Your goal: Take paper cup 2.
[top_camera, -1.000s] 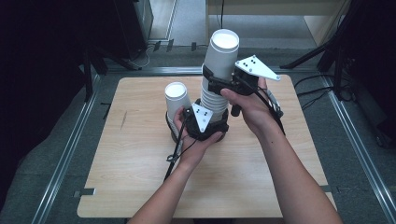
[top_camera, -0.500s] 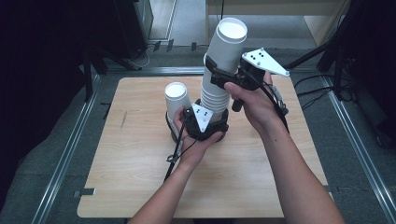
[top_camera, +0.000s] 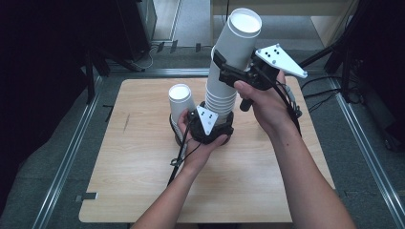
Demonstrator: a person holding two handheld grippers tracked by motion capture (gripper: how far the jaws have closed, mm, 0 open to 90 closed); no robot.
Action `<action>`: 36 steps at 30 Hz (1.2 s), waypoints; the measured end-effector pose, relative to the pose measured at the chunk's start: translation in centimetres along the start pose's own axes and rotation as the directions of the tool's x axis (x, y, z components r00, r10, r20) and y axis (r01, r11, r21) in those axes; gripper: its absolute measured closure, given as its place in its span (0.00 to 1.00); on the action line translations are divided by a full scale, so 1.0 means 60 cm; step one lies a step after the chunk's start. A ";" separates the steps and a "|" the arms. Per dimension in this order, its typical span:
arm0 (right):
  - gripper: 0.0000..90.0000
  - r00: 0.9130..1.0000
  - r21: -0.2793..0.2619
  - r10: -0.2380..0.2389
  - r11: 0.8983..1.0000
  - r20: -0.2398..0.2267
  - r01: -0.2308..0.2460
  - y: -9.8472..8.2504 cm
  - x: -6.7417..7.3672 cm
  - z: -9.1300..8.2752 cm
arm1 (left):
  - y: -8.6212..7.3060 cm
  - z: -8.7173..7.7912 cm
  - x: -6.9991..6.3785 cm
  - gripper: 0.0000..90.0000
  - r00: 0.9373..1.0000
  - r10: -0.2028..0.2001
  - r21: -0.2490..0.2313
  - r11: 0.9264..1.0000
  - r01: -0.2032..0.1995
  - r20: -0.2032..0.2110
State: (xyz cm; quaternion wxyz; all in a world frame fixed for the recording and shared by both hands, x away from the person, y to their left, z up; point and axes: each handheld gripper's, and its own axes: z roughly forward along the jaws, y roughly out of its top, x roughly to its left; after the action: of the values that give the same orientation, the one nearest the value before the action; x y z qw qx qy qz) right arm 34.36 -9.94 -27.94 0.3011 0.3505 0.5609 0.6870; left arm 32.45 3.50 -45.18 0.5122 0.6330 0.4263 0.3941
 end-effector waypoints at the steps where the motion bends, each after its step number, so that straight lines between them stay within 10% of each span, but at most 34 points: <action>1: 0.15 1.000 -0.004 -0.007 1.000 0.001 0.007 0.003 0.000 -0.003 | 0.000 0.000 0.000 0.10 1.000 0.002 0.001 1.000 -0.002 0.000; 36: 0.14 0.999 -0.031 -0.007 0.999 0.037 0.009 0.006 -0.035 -0.109 | -0.001 -0.029 0.002 0.10 0.999 0.005 0.002 1.000 -0.006 0.054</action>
State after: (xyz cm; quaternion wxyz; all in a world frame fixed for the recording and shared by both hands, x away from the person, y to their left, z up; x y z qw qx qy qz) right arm 30.20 -15.36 -28.69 0.3195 0.3560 0.5458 0.6879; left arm 30.85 4.17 -44.94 0.5215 0.6452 0.4111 0.3778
